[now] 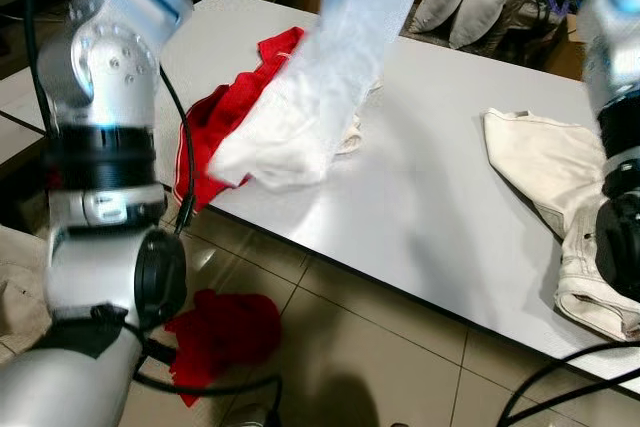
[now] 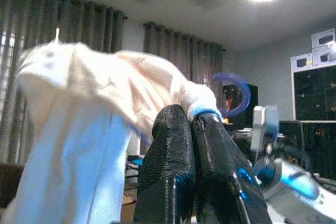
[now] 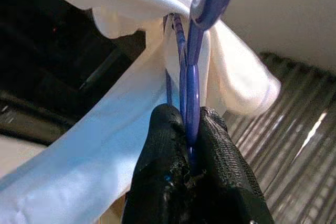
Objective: Hang hanger
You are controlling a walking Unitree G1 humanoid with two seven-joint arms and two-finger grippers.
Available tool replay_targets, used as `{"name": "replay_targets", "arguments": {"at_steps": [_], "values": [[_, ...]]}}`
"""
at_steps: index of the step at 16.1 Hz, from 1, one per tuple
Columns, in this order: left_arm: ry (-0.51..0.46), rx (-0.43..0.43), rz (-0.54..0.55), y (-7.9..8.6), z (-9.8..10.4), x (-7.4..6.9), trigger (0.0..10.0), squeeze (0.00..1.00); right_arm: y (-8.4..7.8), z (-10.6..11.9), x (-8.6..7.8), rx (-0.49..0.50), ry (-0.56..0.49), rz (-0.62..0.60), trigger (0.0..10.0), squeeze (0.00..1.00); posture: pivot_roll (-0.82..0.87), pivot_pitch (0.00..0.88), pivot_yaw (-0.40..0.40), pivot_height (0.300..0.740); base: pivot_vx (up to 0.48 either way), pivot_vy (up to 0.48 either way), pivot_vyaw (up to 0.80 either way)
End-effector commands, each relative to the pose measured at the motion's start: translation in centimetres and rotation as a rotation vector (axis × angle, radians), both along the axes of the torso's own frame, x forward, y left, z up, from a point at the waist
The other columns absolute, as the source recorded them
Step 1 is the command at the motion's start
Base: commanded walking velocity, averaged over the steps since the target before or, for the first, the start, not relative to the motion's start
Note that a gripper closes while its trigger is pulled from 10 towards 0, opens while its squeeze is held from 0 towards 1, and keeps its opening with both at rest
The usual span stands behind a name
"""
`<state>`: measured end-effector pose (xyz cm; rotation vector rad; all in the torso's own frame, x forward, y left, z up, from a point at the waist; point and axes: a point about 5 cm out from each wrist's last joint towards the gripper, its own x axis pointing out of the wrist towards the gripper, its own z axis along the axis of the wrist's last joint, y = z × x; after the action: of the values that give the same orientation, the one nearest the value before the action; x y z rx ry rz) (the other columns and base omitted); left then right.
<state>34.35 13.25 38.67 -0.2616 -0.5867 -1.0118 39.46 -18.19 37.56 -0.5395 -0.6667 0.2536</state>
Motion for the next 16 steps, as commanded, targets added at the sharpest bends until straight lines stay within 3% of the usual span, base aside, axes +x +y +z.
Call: {"name": "replay_targets", "arguments": {"at_steps": [1, 2, 3, 5, 7, 8, 9, 13, 14, 15, 16], "values": [[0.009, 0.004, -0.007, -0.5, -0.1, -0.1, 10.0, 0.0, 0.3, -1.8, 0.3, -0.028, 0.043, 0.019, 10.0, 0.0, -0.1, 0.0, -0.005, 0.74, 0.0, 0.0, 0.0], [0.038, 0.004, 0.009, -0.6, -0.7, 0.2, 10.0, 0.0, 1.0, -4.4, 0.6, -0.065, 0.133, 0.084, 10.0, 0.0, -0.1, 0.0, -0.001, 0.74, 0.0, 0.0, 0.0], [0.091, 0.016, 0.054, -0.8, -2.0, 0.9, 10.0, 0.0, 2.0, -8.9, 0.5, -0.173, 0.293, 0.177, 10.0, 0.0, -0.1, 0.0, 0.004, 0.74, 0.0, 0.0, 0.0], [0.201, 0.048, 0.197, -0.5, -4.5, 2.5, 10.0, 0.0, 2.6, -14.7, -0.7, -0.29, 0.461, 0.304, 10.0, 0.0, -0.1, 0.0, 0.004, 0.74, 0.0, 0.0, 0.0], [0.286, 0.096, 0.358, 0.3, -6.7, 3.8, 10.0, 0.0, 2.9, -18.6, -2.4, -0.328, 0.567, 0.41, 10.0, 0.0, -0.1, 0.0, 0.01, 0.74, 0.0, 0.0, 0.0], [0.302, 0.119, 0.39, 0.5, -7.4, 4.1, 10.0, 0.0, 2.9, -19.5, -3.0, -0.337, 0.596, 0.444, 10.0, 0.0, -0.1, 0.0, 0.01, 0.74, 0.0, 0.0, 0.0], [0.33, 0.237, 0.492, 1.0, -9.7, 5.0, 10.0, 0.0, 2.8, -20.8, -4.8, -0.353, 0.649, 0.537, 10.0, 0.0, -0.11, 0.0, 0.022, 0.74, 0.0, 0.0, 0.0], [0.409, 0.496, 0.622, 2.0, -15.6, 5.6, 10.0, 0.0, 1.3, -20.4, -8.4, -0.361, 0.707, 0.636, 10.0, 0.0, -0.13, 0.0, 0.049, 0.74, 0.0, 0.0, 0.0], [0.425, 0.622, 0.597, 2.3, -18.1, 5.2, 10.0, 0.0, 0.6, -19.9, -9.9, -0.354, 0.729, 0.655, 10.0, 0.0, -0.14, 0.0, 0.052, 0.74, 0.0, 0.0, 0.0], [0.446, 0.74, 0.54, 2.7, -20.5, 4.3, 10.0, 0.08, -0.3, -19.2, -11.3, -0.352, 0.746, 0.658, 10.0, 0.0, -0.14, 0.0, 0.055, 0.74, 0.0, 0.0, 0.0], [0.451, 0.776, 0.523, 2.9, -21.3, 3.9, 10.0, 0.21, -0.8, -18.9, -11.9, -0.35, 0.755, 0.656, 10.0, 0.0, -0.14, 0.0, 0.055, 0.74, 0.0, 0.0, 0.0]]}}
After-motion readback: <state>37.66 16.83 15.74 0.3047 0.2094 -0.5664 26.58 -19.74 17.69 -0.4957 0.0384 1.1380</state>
